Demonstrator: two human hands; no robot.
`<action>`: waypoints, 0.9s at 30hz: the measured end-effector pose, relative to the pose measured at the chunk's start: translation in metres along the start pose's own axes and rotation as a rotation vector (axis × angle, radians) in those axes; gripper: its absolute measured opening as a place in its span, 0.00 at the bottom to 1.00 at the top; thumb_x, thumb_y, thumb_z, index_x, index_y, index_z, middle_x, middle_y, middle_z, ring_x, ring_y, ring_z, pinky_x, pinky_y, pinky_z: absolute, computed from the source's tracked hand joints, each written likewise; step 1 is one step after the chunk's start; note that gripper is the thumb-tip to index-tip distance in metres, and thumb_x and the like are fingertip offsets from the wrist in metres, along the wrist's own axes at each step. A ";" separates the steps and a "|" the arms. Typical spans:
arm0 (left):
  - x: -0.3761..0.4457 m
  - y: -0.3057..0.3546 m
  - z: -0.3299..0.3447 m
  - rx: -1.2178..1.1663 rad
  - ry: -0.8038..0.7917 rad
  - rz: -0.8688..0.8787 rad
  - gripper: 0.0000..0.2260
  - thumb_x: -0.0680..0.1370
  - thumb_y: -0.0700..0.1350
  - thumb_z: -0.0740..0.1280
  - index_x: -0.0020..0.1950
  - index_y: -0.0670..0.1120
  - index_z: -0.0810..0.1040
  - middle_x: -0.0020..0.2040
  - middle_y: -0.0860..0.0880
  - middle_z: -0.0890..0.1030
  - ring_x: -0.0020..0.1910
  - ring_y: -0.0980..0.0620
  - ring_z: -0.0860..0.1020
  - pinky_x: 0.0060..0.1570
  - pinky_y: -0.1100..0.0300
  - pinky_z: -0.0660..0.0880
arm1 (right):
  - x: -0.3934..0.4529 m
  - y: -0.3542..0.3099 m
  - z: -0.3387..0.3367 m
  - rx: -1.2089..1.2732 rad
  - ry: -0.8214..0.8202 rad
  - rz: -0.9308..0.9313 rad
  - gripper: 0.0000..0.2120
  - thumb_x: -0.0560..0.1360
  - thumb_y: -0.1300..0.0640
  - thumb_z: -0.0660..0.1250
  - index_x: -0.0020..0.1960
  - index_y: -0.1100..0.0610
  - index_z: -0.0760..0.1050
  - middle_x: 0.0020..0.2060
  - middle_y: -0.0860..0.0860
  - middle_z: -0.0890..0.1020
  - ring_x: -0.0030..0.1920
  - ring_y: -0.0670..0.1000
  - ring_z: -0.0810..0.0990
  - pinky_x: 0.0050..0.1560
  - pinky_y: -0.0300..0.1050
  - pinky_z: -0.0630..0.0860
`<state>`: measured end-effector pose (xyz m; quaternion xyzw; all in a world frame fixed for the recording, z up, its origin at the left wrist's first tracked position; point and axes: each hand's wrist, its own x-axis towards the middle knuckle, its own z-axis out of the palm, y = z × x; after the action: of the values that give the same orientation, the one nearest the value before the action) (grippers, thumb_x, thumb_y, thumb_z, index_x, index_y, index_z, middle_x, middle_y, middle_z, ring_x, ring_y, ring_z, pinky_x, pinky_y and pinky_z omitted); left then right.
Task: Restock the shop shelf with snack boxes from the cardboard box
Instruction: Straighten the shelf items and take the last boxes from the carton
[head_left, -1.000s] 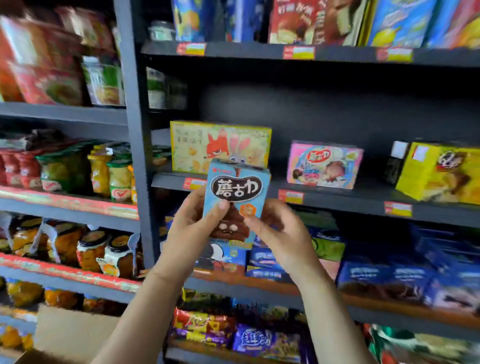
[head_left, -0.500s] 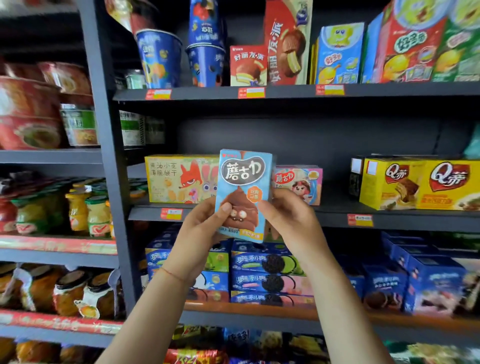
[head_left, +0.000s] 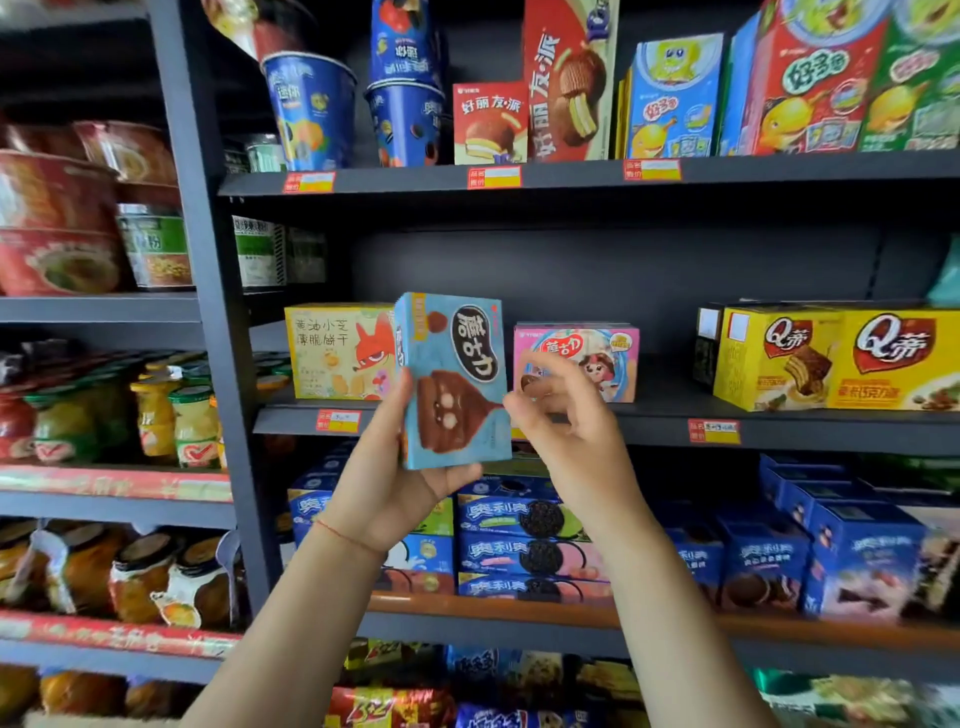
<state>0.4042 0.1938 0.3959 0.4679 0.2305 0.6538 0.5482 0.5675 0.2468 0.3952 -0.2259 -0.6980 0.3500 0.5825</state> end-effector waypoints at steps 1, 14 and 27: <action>0.001 -0.002 0.001 -0.037 0.000 -0.016 0.24 0.76 0.63 0.61 0.61 0.48 0.83 0.58 0.43 0.83 0.49 0.46 0.84 0.36 0.56 0.82 | 0.001 0.000 -0.001 0.015 0.016 0.031 0.18 0.77 0.51 0.70 0.66 0.46 0.73 0.53 0.46 0.80 0.53 0.41 0.79 0.53 0.38 0.78; 0.020 -0.028 0.013 0.454 0.150 0.029 0.18 0.80 0.56 0.62 0.60 0.45 0.81 0.54 0.43 0.85 0.53 0.45 0.83 0.49 0.49 0.81 | 0.005 0.000 -0.045 0.050 0.035 0.044 0.09 0.78 0.56 0.69 0.58 0.49 0.81 0.51 0.46 0.85 0.52 0.46 0.83 0.51 0.42 0.80; 0.090 -0.036 0.043 1.188 0.223 0.564 0.13 0.79 0.46 0.69 0.61 0.45 0.81 0.54 0.50 0.82 0.53 0.47 0.80 0.54 0.48 0.78 | 0.057 -0.044 -0.129 -0.756 0.066 -0.151 0.17 0.77 0.56 0.70 0.65 0.50 0.75 0.52 0.47 0.76 0.53 0.47 0.77 0.51 0.43 0.75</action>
<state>0.4628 0.2796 0.4182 0.6624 0.4755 0.5785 -0.0219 0.6845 0.2884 0.4754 -0.3836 -0.7734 0.0168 0.5044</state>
